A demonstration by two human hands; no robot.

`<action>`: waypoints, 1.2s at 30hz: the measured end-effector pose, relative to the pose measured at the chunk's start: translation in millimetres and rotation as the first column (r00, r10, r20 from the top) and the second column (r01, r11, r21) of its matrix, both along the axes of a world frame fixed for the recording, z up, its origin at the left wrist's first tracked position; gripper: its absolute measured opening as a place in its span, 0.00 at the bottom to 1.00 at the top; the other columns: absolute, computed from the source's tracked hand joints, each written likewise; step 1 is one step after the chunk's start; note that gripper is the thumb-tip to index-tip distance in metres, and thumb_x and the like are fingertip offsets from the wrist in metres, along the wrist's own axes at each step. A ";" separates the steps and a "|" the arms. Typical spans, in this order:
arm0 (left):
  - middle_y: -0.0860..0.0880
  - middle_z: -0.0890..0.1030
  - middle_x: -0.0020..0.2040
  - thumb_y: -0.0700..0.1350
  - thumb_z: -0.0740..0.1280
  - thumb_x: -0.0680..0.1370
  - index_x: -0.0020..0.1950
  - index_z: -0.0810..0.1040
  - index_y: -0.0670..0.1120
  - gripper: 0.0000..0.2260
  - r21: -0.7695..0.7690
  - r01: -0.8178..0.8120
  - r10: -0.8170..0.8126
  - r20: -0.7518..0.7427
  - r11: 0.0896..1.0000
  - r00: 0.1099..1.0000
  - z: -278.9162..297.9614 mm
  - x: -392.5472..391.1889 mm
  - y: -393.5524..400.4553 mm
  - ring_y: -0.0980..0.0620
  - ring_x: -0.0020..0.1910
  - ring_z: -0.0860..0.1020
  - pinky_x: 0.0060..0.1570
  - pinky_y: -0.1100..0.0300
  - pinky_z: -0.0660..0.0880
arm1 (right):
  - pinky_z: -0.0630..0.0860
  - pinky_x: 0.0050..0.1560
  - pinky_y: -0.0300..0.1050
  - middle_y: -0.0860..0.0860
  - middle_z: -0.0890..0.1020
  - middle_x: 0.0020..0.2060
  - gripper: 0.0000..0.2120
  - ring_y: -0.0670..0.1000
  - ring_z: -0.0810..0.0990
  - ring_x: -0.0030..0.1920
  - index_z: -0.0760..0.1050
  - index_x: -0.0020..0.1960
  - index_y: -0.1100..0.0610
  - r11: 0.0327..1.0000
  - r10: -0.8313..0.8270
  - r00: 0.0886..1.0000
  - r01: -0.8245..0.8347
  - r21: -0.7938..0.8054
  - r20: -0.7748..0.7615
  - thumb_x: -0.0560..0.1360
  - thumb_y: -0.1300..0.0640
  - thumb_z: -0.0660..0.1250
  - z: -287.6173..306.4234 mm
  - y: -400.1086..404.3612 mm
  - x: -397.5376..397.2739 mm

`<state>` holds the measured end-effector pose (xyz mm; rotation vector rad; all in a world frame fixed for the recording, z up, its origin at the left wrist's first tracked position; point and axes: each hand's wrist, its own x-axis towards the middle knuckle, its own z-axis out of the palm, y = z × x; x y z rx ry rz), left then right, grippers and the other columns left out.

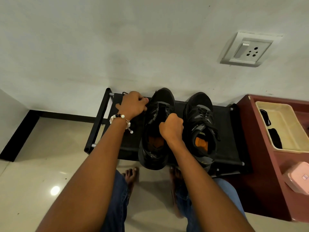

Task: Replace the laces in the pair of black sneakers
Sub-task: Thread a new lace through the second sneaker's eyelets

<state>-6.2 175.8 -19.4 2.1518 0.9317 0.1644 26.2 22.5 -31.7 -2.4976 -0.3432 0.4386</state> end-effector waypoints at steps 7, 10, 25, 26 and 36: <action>0.43 0.82 0.37 0.38 0.67 0.78 0.46 0.80 0.40 0.04 -0.652 0.036 0.375 0.480 0.757 0.793 65.7 -20.1 2.5 0.47 0.35 0.81 0.43 0.55 0.80 | 0.74 0.51 0.55 0.57 0.76 0.50 0.09 0.61 0.74 0.51 0.69 0.42 0.57 0.993 0.096 0.988 -0.087 0.076 -0.119 0.73 0.53 0.67 13.4 -0.6 16.0; 0.40 0.83 0.45 0.37 0.62 0.80 0.52 0.80 0.38 0.08 -0.726 0.134 0.402 0.512 0.674 0.759 82.8 -25.9 0.2 0.44 0.41 0.82 0.46 0.51 0.81 | 0.75 0.60 0.58 0.55 0.80 0.56 0.15 0.56 0.77 0.59 0.78 0.58 0.57 0.933 0.106 0.988 -0.137 0.333 0.110 0.75 0.50 0.69 31.0 -2.7 17.3; 0.38 0.78 0.58 0.32 0.54 0.80 0.68 0.71 0.36 0.17 -0.889 0.323 0.715 0.453 0.323 0.532 76.7 -19.1 20.4 0.44 0.61 0.78 0.66 0.51 0.71 | 0.79 0.47 0.41 0.53 0.81 0.35 0.07 0.50 0.81 0.38 0.79 0.51 0.65 0.552 0.696 0.698 -0.373 0.746 -0.166 0.80 0.63 0.63 60.4 -3.4 -5.0; 0.41 0.79 0.53 0.31 0.55 0.80 0.68 0.71 0.37 0.18 -0.903 0.283 0.748 0.428 0.325 0.507 69.2 -17.9 24.6 0.46 0.57 0.79 0.66 0.52 0.71 | 0.78 0.44 0.42 0.53 0.80 0.34 0.08 0.50 0.80 0.36 0.79 0.51 0.65 0.541 0.690 0.706 -0.357 0.761 -0.160 0.80 0.63 0.63 64.0 -8.0 -0.5; 0.50 0.72 0.30 0.51 0.65 0.80 0.61 0.80 0.56 0.11 -0.293 0.275 -0.200 0.260 0.916 0.944 44.8 -13.0 2.7 0.56 0.27 0.67 0.28 0.65 0.64 | 0.62 0.27 0.35 0.50 0.67 0.26 0.13 0.44 0.64 0.26 0.79 0.45 0.61 0.641 0.353 0.928 -0.147 0.754 -0.120 0.82 0.57 0.60 64.3 -15.0 30.9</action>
